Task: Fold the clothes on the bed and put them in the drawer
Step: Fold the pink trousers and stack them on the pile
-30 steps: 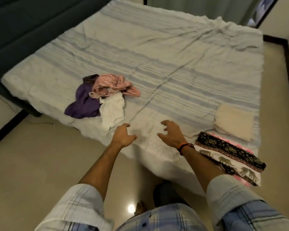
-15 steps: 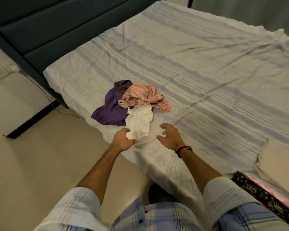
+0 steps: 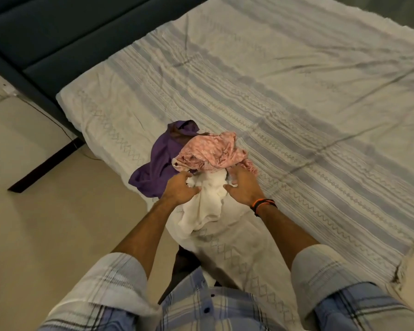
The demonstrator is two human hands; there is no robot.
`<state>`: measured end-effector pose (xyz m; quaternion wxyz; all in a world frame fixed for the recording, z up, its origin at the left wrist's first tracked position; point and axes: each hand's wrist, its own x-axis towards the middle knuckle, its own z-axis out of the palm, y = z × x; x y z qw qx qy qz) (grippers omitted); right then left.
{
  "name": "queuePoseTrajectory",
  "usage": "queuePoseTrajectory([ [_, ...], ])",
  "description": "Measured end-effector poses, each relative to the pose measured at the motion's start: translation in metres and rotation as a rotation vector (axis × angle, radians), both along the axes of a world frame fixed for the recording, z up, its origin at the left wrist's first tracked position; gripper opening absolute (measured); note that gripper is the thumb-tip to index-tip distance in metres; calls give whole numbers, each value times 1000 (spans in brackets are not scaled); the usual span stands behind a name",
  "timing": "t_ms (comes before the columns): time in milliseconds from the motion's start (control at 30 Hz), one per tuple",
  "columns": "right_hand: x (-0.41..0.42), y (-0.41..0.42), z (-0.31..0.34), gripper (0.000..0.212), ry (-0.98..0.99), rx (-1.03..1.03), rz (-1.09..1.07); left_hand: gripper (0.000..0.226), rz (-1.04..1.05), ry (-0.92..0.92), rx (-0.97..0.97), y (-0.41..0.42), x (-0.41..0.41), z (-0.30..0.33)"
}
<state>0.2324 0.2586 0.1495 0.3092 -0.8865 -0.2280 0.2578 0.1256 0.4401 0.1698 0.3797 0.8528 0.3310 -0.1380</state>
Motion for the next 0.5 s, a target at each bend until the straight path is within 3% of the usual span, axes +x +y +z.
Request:
queuePoseTrajectory([
  [300, 66, 72, -28, 48, 28, -120, -54, 50, -39, 20, -116, 68, 95, -34],
  [433, 86, 98, -42, 58, 66, -125, -99, 86, -59, 8, -57, 98, 128, -63],
  [500, 92, 110, -50, 49, 83, -142, -119, 99, -124, 37, -38, 108, 139, -79],
])
